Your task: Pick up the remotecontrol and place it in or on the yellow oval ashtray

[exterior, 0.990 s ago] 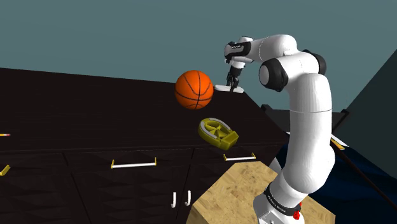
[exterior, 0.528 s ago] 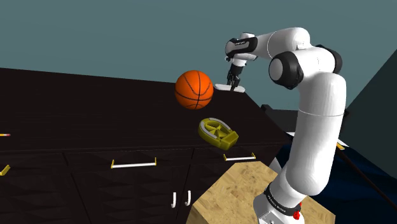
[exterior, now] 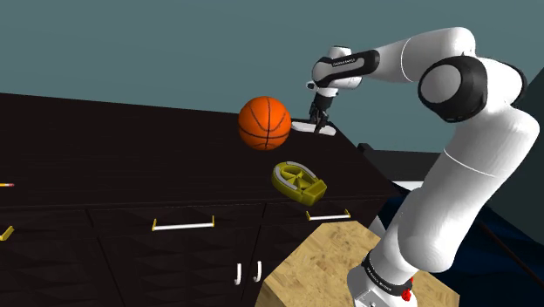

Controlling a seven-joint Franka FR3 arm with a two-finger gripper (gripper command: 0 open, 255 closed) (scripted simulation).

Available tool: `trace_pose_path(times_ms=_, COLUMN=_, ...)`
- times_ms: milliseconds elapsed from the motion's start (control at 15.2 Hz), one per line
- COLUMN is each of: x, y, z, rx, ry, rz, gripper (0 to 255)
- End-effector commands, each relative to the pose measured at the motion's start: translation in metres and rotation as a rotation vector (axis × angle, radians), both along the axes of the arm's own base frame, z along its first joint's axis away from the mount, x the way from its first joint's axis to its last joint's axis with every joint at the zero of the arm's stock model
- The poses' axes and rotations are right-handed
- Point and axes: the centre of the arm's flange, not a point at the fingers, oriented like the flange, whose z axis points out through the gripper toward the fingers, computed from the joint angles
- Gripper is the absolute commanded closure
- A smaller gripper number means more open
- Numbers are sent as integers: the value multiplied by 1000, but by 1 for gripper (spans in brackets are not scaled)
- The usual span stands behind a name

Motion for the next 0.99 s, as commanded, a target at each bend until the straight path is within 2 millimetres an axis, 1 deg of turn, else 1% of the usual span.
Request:
trace_pose_path(times_ms=0, x=-12, y=26, z=-2, rx=-1, ry=0, rz=2, gripper=255)
trace_pose_path(times_ms=924, x=-100, y=189, z=1, rx=-1, ry=0, rz=2, gripper=255)
